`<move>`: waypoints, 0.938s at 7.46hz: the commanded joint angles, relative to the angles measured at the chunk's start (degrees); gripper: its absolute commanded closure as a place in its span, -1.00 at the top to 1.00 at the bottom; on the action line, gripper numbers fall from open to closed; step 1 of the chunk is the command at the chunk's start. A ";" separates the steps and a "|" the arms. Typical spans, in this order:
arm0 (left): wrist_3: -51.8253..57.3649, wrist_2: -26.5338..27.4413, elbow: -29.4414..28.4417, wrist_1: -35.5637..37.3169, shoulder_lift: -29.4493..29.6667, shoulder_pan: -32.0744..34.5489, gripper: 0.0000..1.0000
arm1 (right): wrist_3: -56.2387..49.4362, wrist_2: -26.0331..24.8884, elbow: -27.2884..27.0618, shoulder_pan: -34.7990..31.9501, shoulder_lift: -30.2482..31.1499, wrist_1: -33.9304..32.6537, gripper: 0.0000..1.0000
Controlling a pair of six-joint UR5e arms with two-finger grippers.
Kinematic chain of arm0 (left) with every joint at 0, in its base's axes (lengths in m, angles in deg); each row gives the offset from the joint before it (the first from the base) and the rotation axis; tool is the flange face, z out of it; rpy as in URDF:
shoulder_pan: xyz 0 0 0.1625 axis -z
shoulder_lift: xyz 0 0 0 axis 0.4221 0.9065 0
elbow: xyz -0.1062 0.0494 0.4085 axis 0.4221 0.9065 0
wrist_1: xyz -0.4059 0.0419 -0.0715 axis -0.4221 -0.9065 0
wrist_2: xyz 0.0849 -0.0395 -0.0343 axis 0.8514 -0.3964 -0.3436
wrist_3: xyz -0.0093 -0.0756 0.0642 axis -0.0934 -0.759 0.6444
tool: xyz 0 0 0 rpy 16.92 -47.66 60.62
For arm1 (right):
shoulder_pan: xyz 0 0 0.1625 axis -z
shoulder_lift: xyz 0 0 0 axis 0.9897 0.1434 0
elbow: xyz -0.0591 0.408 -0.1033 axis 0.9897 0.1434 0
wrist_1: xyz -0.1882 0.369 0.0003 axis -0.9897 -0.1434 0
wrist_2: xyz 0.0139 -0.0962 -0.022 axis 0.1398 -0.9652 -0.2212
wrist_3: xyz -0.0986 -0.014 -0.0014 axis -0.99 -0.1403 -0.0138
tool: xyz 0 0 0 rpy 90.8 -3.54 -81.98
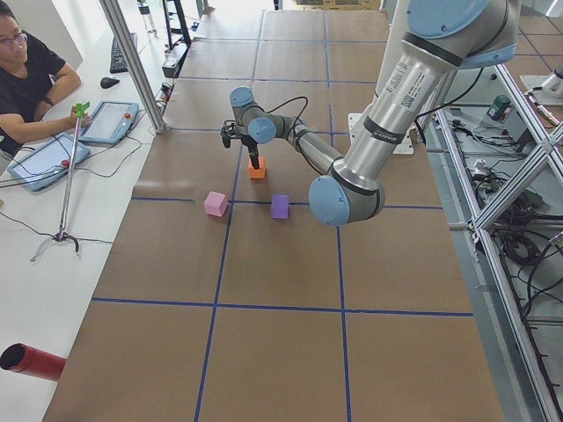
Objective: Arrange blocks in a line
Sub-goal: 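Move the left gripper over the orange cube, then lower the left gripper and close it on the orange cube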
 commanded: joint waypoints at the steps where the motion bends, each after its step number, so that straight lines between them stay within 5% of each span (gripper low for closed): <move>1: -0.22 0.80 -1.15 -1.53 -0.07 -1.04 1.00 | 0.03 0.00 0.03 0.00 0.00 0.00 1.00; 7: -1.36 3.70 -3.97 -6.55 -0.07 -2.09 1.00 | 0.03 0.00 -0.05 0.00 0.00 0.00 1.00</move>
